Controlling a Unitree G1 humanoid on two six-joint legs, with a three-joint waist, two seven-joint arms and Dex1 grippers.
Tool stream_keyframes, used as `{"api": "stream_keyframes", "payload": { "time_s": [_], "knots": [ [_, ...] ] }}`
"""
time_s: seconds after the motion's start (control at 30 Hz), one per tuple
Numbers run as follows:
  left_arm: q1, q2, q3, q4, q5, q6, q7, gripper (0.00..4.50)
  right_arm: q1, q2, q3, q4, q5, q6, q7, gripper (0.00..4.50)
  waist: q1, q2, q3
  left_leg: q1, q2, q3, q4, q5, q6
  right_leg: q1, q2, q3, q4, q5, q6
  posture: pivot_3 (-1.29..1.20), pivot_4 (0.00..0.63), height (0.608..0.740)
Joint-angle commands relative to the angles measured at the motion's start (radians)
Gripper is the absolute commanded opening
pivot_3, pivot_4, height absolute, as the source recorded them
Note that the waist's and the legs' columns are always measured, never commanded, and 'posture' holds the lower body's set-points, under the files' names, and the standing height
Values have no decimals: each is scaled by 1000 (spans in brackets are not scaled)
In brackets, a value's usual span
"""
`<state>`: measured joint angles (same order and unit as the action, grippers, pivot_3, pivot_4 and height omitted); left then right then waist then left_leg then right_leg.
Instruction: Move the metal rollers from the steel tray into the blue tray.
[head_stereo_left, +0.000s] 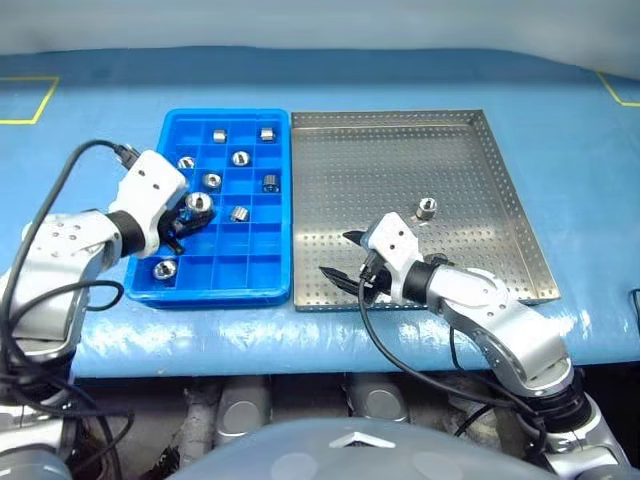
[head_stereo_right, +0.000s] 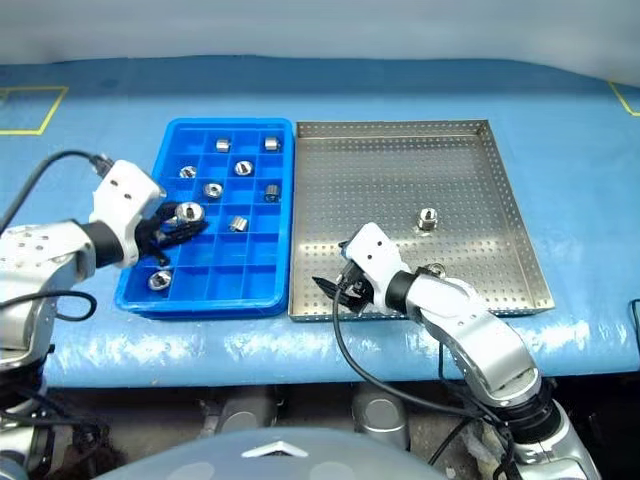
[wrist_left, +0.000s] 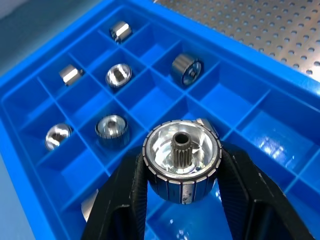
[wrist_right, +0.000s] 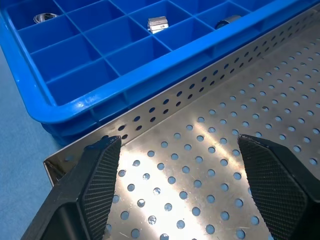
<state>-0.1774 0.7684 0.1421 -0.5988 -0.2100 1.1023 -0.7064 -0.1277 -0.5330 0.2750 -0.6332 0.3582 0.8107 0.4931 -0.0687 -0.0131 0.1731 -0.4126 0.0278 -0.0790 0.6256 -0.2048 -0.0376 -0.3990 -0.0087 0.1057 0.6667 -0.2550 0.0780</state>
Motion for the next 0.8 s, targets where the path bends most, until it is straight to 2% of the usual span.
{"api": "stream_keyframes", "payload": {
  "time_s": [0.03, 0.37, 0.57, 0.7, 0.8],
  "knots": [
    [38, -6, 12, -34, -9, 1, 42, 1676, -14, -3, -7, -15, -4, -21, 17, 3933, 8, 0, 0, 0, 0, 0, 0, 0, 0, 0, 0, 0, 0, 0, 0, 14, 150, 740],
    [22, -17, -77, 50, -7, -56, 93, 1676, -5, -8, -18, -35, -7, -11, 14, 3933, 6, 0, 0, 0, 0, 0, 0, 0, 0, 0, 0, -1, 0, 0, 0, -22, 150, 740],
    [-2, -9, -78, 66, -16, -61, 102, 3630, 15, -9, -43, -48, -9, -9, -5, 3933, 2, 0, 0, 0, 0, 0, 0, 0, 0, 0, 0, -1, 0, 0, -1, -40, 150, 740],
    [-37, -41, -71, 63, -50, -86, 89, 3630, 36, -2, -76, -54, -15, -1, -36, 3933, 1, 0, 0, 0, 0, 0, 0, 0, 0, 0, 0, -1, 0, 0, 0, -48, 150, 740],
    [-79, -118, -58, 38, -142, -128, 55, 3630, 41, 4, -132, -44, -67, 38, -125, 3933, 2, 0, 0, 0, 0, 0, 0, 0, 0, 0, 0, -1, 0, 0, 0, -55, 150, 740]
  ]
}}
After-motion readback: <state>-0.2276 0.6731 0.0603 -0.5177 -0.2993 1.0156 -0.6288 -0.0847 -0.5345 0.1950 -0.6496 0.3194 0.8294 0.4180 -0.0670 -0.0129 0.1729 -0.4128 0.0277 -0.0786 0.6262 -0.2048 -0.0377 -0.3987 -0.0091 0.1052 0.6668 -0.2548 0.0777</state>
